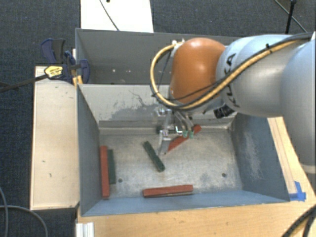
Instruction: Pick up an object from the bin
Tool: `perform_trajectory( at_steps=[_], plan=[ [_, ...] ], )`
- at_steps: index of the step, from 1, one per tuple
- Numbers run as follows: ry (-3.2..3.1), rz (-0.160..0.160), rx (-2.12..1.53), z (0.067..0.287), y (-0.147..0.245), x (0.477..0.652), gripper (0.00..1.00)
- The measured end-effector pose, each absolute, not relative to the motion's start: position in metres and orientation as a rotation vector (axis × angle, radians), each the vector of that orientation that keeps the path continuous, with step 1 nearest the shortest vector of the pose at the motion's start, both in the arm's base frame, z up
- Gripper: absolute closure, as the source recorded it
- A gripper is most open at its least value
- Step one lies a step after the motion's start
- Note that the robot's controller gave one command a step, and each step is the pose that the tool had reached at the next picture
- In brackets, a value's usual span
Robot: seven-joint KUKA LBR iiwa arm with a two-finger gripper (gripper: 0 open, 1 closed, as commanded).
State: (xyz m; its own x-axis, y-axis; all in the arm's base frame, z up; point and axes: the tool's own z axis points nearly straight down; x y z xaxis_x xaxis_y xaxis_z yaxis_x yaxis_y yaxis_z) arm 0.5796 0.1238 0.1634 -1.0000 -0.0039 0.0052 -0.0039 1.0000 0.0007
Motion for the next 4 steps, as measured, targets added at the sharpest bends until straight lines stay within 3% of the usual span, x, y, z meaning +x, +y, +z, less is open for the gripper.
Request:
perform_trajectory(
  at_steps=[1,2,4],
  plan=[
    [-3.131,-0.002,0.203,0.067,0.147,0.541,0.0],
    [-3.062,0.0,0.709,0.071,0.122,0.545,0.0],
    [-2.885,-0.002,1.238,0.071,0.153,0.517,0.0]
  ],
)
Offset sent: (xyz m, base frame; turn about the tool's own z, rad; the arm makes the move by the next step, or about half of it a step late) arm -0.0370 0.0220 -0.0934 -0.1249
